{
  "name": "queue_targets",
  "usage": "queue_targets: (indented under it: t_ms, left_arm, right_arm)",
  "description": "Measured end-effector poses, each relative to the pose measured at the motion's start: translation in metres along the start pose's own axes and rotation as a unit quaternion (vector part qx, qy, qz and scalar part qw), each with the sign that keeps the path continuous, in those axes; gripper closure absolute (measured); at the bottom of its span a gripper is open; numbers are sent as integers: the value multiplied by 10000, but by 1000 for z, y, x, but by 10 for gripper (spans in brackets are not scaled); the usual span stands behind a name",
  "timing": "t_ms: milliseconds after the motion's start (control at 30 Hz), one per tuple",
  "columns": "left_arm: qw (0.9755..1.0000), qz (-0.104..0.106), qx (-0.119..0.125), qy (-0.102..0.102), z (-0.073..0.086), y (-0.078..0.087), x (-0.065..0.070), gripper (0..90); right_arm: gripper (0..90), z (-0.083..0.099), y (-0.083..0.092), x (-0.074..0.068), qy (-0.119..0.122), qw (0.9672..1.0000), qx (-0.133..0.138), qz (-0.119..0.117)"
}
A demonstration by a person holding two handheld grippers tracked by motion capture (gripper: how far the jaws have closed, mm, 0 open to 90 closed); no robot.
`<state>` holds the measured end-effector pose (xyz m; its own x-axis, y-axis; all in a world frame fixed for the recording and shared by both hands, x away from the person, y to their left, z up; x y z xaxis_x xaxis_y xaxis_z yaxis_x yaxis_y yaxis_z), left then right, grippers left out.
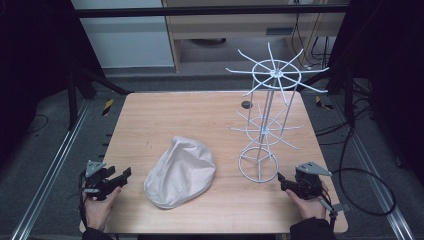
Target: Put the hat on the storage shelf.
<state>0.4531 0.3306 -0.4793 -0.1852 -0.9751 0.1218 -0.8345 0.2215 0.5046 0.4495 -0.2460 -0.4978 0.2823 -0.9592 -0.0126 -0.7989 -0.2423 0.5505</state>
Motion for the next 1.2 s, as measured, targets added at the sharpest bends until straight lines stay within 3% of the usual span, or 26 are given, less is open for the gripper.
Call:
queue_targets:
  t_ms: [233,333,400,567,600,733,1200]
  left_arm:
    - [9991,340,151,-183,-6,13,17,432]
    - [9977,493,180,-424,-12,19,25,436]
    - [9973,555,186,-444,-13,20,28,433]
    - [9972,563,224,-427,-16,21,30,410]
    - [9972,562,249,-422,-18,23,32,402]
    - [9964,625,307,-480,-27,26,37,388]
    - [9926,868,387,-755,-55,28,66,353]
  right_arm:
    - [365,0,5,-1,-72,9999,35,-96]
    - [377,-1,5,-6,17,9999,-2,-141]
    - [376,-1,5,-8,48,9998,-24,-173]
    - [354,0,3,-13,45,9997,-109,-223]
    - [347,0,2,-15,157,9995,-90,-242]
    - [333,-2,2,-23,215,9994,-15,-262]
    - [380,-1,5,-20,200,9997,106,-90]
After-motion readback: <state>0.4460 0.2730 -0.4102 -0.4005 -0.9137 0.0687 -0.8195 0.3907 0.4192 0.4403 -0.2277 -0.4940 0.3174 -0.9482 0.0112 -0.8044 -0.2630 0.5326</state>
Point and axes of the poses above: each handheld gripper's, and its own axes: y roughly backward along the jaws, z roughly out of its underside, x roughly to its right, the point moved 3 cm from there along -y, roughly forward along the jaws, and after that the axes turned 3 degrees about x, right-handed, at the moved point
